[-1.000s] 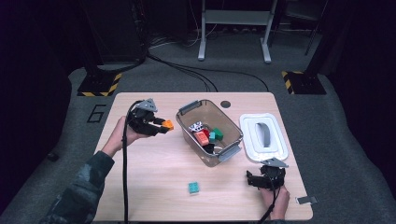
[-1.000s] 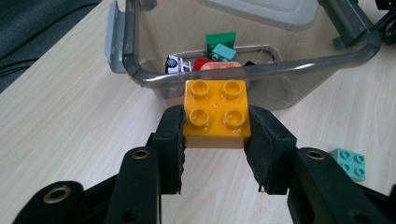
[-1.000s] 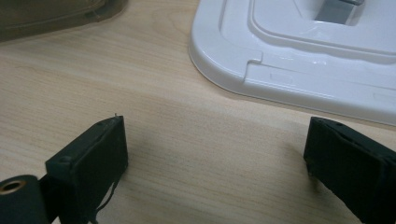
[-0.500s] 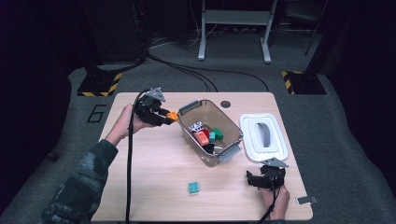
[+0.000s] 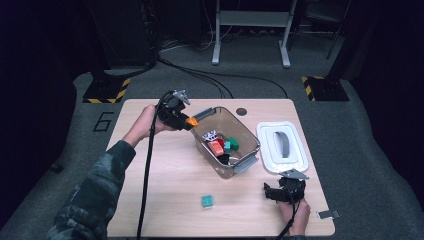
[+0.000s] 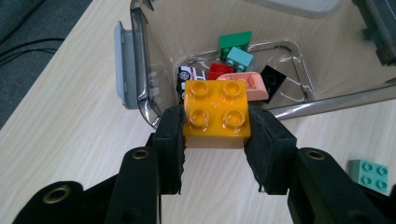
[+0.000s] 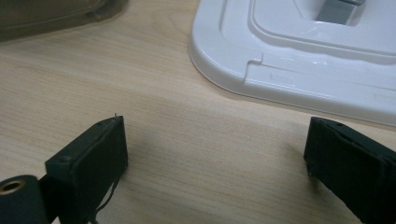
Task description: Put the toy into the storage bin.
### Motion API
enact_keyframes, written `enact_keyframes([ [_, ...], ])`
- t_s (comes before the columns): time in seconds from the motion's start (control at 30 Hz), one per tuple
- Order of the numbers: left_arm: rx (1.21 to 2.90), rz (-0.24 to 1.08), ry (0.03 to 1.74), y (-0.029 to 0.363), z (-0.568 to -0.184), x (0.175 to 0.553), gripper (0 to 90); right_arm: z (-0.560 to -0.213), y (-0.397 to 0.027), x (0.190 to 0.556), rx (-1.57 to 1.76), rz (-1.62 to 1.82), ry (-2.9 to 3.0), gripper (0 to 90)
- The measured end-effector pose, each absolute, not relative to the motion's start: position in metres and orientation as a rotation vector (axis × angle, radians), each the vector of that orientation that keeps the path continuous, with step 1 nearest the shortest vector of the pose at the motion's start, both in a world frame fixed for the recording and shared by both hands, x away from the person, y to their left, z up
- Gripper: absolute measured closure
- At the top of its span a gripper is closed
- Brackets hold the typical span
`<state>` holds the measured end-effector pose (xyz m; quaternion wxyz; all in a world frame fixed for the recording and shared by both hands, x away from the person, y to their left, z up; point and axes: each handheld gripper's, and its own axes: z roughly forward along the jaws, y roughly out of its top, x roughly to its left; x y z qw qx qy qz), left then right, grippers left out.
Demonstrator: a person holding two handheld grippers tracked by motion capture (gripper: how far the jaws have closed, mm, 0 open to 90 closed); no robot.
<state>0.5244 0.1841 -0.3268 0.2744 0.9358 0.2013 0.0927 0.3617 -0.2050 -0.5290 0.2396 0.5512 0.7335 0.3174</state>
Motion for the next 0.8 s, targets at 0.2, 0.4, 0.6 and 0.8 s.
enact_keyframes([
  [0.2, 2.568, 0.238, 0.561, 0.169, -0.332, 0.531, 59.0, -0.529, -0.205, 0.362, 1.509, 0.869, 2.008, 5.2],
  [0.4, 2.614, 0.228, 0.605, 0.158, -0.336, 0.538, 58.9, -0.529, -0.205, 0.362, 1.506, 0.872, 2.011, 5.2],
  [0.6, 2.668, 0.202, 0.671, 0.150, -0.343, 0.547, 58.9, -0.529, -0.205, 0.362, 1.504, 0.872, 2.012, 5.2],
  [0.8, 2.683, 0.208, 0.741, 0.144, -0.349, 0.553, 58.8, -0.529, -0.205, 0.362, 1.502, 0.873, 2.015, 5.2],
])
